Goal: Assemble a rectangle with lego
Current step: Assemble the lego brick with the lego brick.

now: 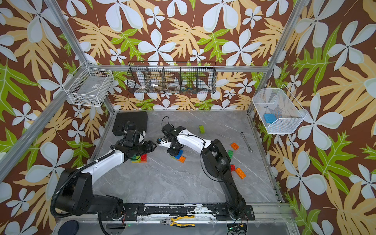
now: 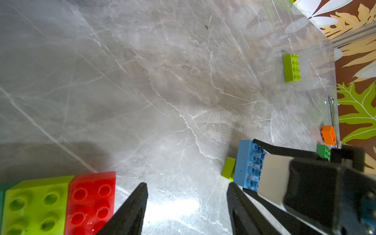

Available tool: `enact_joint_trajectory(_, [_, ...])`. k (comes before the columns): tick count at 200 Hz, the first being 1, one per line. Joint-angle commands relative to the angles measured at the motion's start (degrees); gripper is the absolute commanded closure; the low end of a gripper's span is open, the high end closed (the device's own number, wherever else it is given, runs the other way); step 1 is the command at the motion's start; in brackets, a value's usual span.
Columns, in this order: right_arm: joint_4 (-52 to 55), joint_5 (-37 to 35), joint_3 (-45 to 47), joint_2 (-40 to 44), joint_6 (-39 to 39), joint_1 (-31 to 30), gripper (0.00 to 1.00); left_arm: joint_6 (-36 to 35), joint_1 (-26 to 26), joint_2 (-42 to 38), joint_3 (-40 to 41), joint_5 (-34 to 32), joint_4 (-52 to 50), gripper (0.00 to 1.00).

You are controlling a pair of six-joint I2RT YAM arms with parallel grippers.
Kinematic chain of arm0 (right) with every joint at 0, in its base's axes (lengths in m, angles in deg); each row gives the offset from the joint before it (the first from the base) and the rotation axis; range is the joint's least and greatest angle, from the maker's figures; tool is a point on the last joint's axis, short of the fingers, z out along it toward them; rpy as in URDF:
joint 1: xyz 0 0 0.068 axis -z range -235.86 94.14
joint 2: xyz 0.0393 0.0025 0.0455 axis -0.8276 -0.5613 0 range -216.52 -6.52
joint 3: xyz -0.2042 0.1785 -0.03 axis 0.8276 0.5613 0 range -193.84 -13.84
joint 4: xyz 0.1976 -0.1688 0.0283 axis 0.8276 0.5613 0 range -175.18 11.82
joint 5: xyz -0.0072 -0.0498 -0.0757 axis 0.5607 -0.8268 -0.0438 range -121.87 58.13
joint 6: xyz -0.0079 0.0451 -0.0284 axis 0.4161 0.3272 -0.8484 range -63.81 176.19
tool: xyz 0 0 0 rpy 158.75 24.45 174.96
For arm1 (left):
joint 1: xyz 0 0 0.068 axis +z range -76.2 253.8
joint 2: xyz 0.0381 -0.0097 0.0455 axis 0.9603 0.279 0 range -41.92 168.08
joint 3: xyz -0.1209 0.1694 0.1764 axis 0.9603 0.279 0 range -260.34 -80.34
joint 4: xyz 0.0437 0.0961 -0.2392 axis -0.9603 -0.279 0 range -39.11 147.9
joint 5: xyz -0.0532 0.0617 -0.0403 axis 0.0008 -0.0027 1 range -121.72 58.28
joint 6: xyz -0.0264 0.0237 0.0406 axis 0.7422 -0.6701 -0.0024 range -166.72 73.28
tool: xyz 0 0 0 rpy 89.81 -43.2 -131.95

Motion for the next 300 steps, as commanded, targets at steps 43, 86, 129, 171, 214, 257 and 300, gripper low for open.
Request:
enact_joint_trajectory(43, [0.8,-1.2,-0.1,-0.1,1.6,-0.1,0.79,-0.2,0.0,-0.1,0.0,0.4,1.4,0.35])
enact_joint_trajectory(86, [1.1,-1.5,-0.1,-0.5,2.3,-0.1,0.79,-0.2,0.0,-0.2,0.2,0.4,1.4,0.35])
enact_joint_trajectory(129, [1.3,-1.3,0.0,-0.5,2.7,-0.1,0.80,-0.3,0.0,-0.2,0.3,0.2,1.5,0.35])
enact_joint_trajectory(171, [1.5,-1.1,0.1,-0.4,3.1,-0.3,0.81,-0.3,0.0,-0.3,0.5,0.3,1.5,0.36])
enact_joint_trajectory(214, [1.6,-0.8,0.1,0.2,3.5,-0.6,0.82,-0.3,0.1,-0.4,0.4,0.2,1.6,0.36])
enact_joint_trajectory(257, [1.6,-2.2,0.5,-0.8,4.1,-0.6,0.83,-0.4,0.0,-0.7,0.5,0.1,1.6,0.36])
enact_joint_trajectory(300, [0.5,-4.3,1.2,-0.1,5.0,-0.6,0.85,-0.5,0.1,-0.8,0.5,-0.2,1.6,0.36])
